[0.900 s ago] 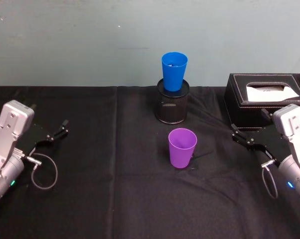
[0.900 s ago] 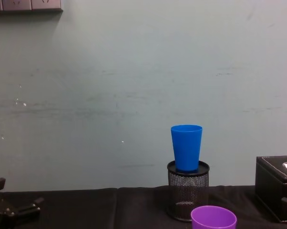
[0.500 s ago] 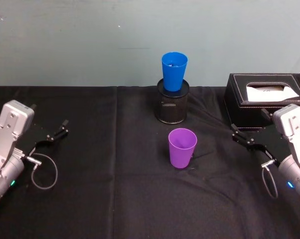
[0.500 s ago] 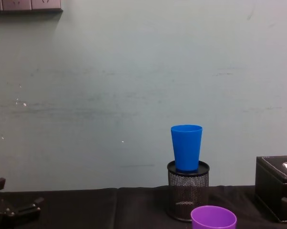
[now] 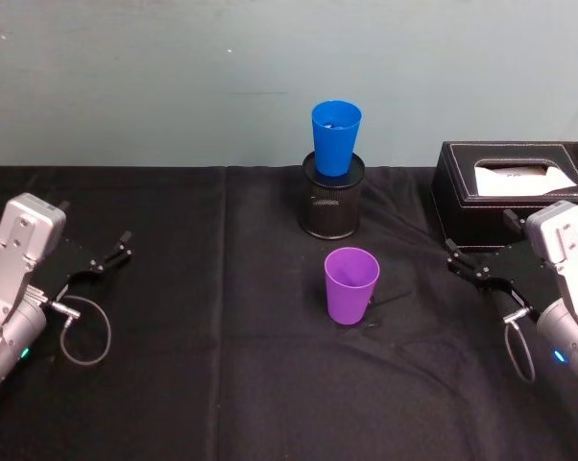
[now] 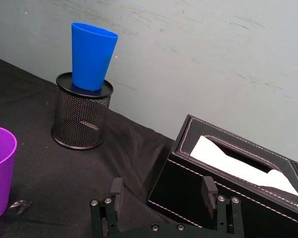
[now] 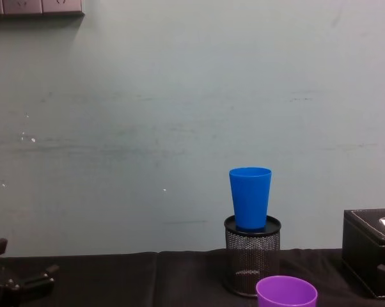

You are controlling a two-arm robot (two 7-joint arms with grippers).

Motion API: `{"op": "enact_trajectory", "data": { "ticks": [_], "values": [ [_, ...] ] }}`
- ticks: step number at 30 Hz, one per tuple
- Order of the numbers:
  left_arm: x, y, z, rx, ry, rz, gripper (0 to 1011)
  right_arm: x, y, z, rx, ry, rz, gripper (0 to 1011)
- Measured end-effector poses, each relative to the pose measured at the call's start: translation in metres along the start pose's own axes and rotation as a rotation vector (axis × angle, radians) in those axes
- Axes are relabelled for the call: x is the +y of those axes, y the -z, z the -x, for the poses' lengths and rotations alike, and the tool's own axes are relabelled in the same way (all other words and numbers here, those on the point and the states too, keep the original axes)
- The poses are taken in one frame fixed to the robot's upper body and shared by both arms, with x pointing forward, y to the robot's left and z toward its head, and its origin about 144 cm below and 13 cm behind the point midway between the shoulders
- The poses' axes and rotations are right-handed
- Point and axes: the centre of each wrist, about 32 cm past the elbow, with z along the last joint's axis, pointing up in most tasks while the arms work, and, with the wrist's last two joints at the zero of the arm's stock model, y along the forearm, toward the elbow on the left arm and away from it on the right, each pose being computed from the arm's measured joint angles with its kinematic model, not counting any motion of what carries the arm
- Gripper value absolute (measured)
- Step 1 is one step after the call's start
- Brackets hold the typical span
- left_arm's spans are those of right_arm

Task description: Pick up one cup with a gripper and tap it against the other cup.

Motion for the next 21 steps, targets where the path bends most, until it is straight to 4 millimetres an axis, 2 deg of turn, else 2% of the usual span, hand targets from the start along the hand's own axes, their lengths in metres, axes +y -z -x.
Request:
{"op": "enact_trajectory", "data": {
  "ticks": [11,21],
  "values": [
    [0.0,0.0,0.0,0.0,0.0,0.0,1000,-0.002,-0.002,0.0,-0.012,-0.011,-0.003,1002],
    [0.0,0.0,0.0,0.0,0.0,0.0,1000,-0.023,-0.002,0.018,-0.032,-0.218,0.003,1003]
  ]
}}
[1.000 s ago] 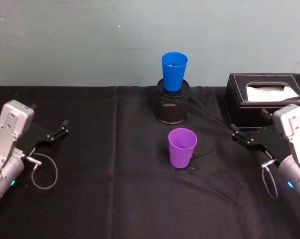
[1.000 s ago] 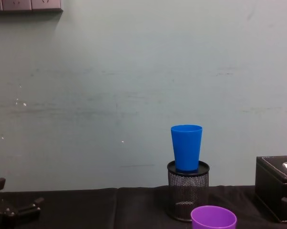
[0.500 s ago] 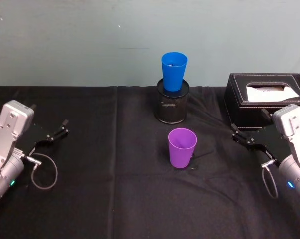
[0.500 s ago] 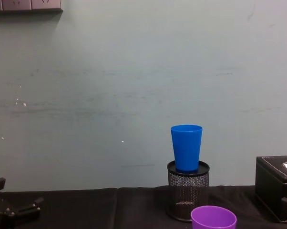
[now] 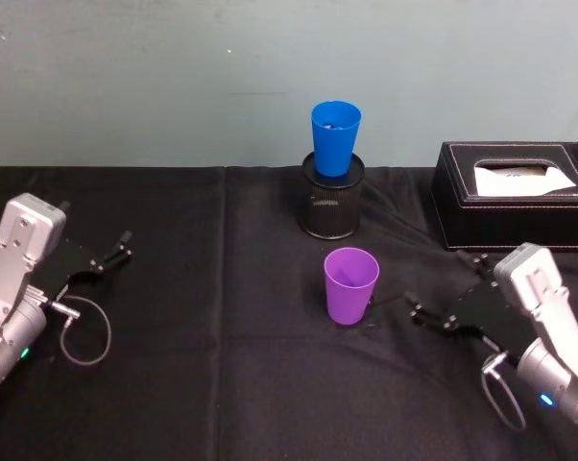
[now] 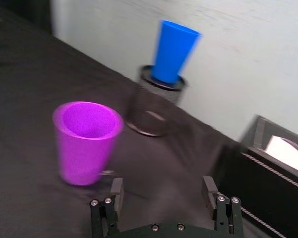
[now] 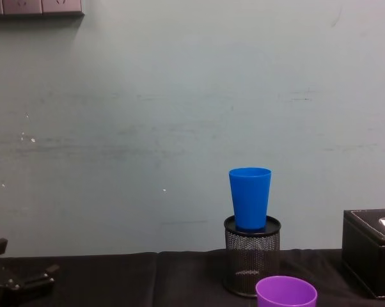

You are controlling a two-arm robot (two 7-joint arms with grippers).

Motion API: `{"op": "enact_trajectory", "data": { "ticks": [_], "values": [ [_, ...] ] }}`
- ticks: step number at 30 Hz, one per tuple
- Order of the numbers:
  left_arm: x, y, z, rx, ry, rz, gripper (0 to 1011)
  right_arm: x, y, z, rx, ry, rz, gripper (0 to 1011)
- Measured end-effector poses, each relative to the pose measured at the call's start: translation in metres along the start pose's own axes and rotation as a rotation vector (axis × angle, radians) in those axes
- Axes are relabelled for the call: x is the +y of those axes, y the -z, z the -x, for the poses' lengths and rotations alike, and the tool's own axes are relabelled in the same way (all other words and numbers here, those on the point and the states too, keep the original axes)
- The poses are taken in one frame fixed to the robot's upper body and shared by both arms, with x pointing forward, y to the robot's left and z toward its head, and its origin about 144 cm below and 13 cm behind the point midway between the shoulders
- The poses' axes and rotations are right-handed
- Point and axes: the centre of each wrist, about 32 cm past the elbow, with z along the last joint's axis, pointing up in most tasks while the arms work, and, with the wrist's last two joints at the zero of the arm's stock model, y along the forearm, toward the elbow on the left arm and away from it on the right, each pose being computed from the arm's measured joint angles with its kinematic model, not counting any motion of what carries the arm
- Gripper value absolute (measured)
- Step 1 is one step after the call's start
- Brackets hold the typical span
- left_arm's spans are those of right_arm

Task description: Pick up one cup with a gripper and tap it against the other cup.

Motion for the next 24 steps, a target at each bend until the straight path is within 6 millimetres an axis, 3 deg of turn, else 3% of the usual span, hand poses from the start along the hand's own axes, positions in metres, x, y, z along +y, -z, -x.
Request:
{"op": "enact_trajectory", "data": {
  "ticks": [10,24],
  "values": [
    [0.0,0.0,0.0,0.0,0.0,0.0,1000,0.017,-0.003,0.028,0.074,-0.137,-0.056,1002],
    [0.0,0.0,0.0,0.0,0.0,0.0,1000,0.047,0.0,0.037,0.2,-0.144,-0.085,1002]
  ]
}}
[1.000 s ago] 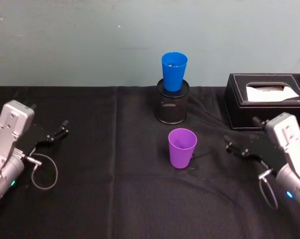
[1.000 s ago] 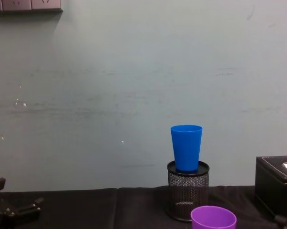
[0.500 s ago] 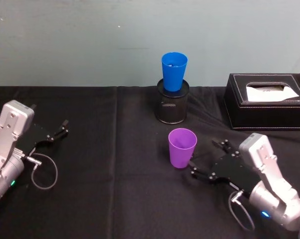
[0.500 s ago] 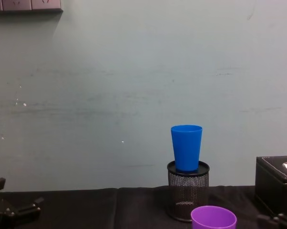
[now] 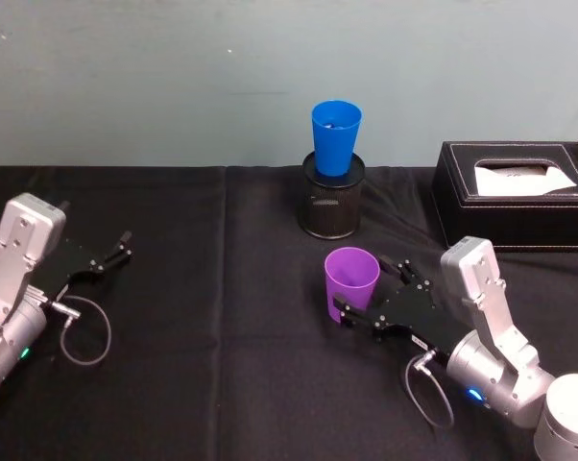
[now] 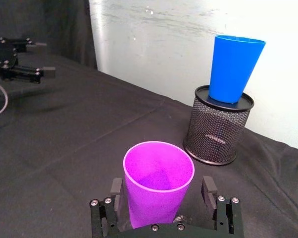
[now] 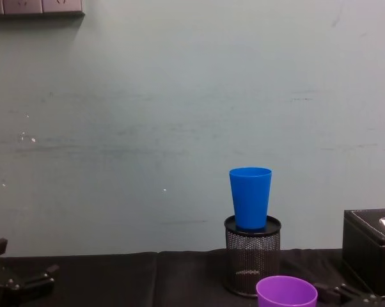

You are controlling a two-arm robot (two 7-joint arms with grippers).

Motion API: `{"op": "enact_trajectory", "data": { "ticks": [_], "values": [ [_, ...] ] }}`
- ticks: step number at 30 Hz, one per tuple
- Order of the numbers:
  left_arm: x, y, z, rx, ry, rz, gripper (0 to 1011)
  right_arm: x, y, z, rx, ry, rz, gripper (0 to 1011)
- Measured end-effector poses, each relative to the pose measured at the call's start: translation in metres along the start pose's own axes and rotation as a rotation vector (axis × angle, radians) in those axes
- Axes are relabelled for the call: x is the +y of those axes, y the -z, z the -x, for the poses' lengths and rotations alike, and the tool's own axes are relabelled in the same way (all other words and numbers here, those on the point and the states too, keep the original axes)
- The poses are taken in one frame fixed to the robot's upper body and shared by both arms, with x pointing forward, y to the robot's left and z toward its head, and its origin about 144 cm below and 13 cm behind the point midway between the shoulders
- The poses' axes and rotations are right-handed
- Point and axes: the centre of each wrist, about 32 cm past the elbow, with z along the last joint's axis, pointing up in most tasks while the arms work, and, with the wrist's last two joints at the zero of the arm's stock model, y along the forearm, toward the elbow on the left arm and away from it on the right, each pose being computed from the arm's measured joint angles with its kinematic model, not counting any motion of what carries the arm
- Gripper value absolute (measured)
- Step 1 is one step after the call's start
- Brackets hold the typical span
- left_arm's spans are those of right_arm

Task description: Pick up one cup with a gripper and tap it against the other cup.

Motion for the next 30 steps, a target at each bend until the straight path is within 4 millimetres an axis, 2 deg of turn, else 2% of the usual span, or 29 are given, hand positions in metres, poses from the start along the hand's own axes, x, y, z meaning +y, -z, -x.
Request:
{"op": "enact_trajectory", "data": {
  "ticks": [6,7,10,30],
  "values": [
    [0.0,0.0,0.0,0.0,0.0,0.0,1000,0.008,0.003,0.0,0.031,0.003,-0.016,1002],
    [0.0,0.0,0.0,0.0,0.0,0.0,1000,0.016,0.011,0.002,0.099,-0.018,-0.04,1002],
    [0.0,0.0,0.0,0.0,0.0,0.0,1000,0.018,0.013,0.003,0.113,-0.025,-0.04,1002],
    [0.0,0.0,0.0,0.0,0.0,0.0,1000,0.02,0.014,0.005,0.151,-0.037,-0.047,1002]
  ]
}}
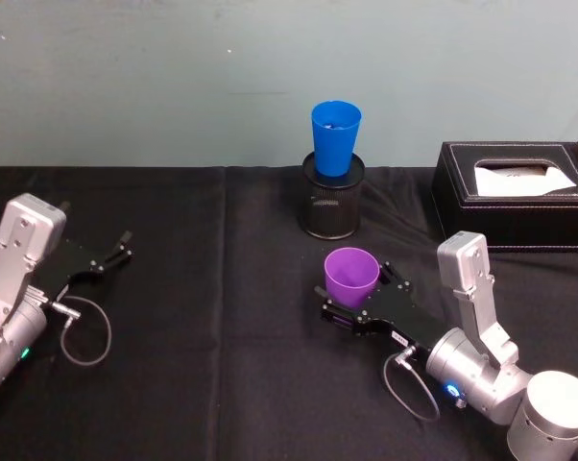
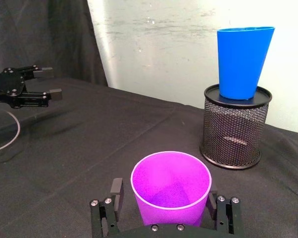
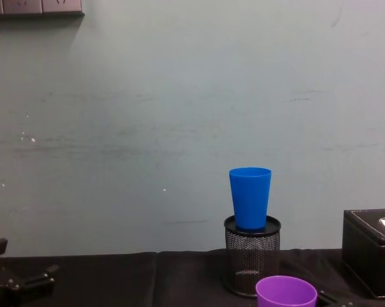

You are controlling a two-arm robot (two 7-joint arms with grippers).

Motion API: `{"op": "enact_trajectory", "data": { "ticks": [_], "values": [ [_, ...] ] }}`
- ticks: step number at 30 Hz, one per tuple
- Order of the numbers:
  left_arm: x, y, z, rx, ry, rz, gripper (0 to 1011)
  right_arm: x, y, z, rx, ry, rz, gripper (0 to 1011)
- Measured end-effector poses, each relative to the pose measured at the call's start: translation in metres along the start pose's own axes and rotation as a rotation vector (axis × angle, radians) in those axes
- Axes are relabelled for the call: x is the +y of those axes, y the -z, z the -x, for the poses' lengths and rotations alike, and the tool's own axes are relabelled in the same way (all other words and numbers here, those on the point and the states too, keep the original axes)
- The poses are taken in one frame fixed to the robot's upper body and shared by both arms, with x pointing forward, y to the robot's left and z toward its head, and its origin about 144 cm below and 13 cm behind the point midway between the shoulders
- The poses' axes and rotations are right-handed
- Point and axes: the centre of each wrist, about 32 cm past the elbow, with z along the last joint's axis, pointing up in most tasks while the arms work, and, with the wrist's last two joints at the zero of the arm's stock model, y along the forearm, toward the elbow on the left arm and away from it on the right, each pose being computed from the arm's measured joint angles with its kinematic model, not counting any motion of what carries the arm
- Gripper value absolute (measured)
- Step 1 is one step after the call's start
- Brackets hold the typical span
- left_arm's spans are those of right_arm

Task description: Pick up one cup with a gripper and tap it against the other cup.

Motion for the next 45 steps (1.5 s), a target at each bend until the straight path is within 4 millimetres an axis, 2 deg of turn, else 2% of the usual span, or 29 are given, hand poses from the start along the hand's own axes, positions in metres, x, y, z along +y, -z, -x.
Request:
{"op": "enact_trajectory", "data": {
  "ticks": [8,13,14,17,25,34,45],
  "values": [
    [0.0,0.0,0.0,0.0,0.0,0.0,1000,-0.001,0.001,0.0,-0.001,0.001,-0.006,990],
    [0.0,0.0,0.0,0.0,0.0,0.0,1000,0.0,0.001,0.0,-0.001,0.004,-0.002,908],
    [0.0,0.0,0.0,0.0,0.0,0.0,1000,0.0,0.0,0.0,0.0,0.005,0.0,853],
    [0.0,0.0,0.0,0.0,0.0,0.0,1000,0.0,0.0,0.0,0.003,0.006,0.002,771],
    [0.0,0.0,0.0,0.0,0.0,0.0,1000,-0.001,-0.003,0.0,0.001,0.011,-0.002,735],
    [0.0,0.0,0.0,0.0,0.0,0.0,1000,-0.008,-0.027,0.005,0.006,0.044,0.0,726],
    [0.0,0.0,0.0,0.0,0.0,0.0,1000,-0.012,-0.062,0.001,0.002,0.066,-0.039,726]
  ]
}}
